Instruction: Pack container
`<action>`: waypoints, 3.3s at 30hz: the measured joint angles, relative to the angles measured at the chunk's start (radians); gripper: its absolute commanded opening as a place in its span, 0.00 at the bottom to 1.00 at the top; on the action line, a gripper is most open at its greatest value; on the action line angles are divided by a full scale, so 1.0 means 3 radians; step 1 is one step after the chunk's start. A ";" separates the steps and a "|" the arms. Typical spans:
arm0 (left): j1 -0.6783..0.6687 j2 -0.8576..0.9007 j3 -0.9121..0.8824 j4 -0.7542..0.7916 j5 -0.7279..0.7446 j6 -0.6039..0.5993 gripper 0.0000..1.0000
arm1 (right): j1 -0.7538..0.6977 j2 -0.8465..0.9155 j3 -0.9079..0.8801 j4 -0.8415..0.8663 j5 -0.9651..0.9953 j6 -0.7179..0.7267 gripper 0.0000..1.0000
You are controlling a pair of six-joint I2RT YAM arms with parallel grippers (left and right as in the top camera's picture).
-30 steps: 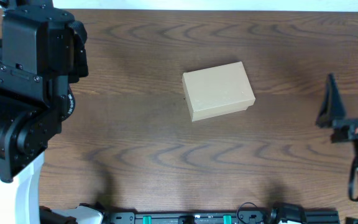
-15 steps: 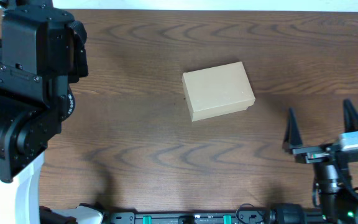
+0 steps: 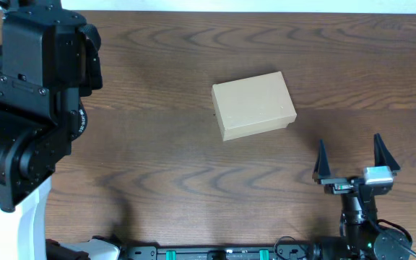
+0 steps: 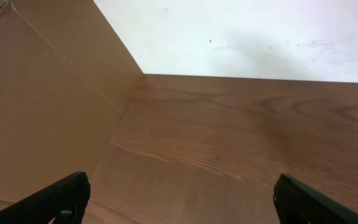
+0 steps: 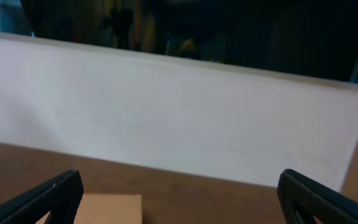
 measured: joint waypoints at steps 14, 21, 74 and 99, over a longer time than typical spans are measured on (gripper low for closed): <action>0.0000 0.0000 0.0000 0.0001 0.0000 -0.0001 0.95 | 0.0000 -0.0052 -0.0518 0.1148 0.0081 -0.0046 0.99; 0.0000 0.0000 0.0000 0.0001 0.0000 -0.0001 0.95 | 0.0121 -0.0052 -0.0600 0.1288 0.0117 -0.0047 0.99; 0.0000 0.0000 0.0000 0.0001 0.0000 -0.0001 0.95 | 0.0230 -0.0055 -0.1013 -0.0075 0.0361 -0.0179 0.99; 0.0000 0.0000 0.0000 0.0001 0.0000 -0.0001 0.95 | 0.0230 -0.0055 -0.1013 -0.0075 0.0361 -0.0179 0.99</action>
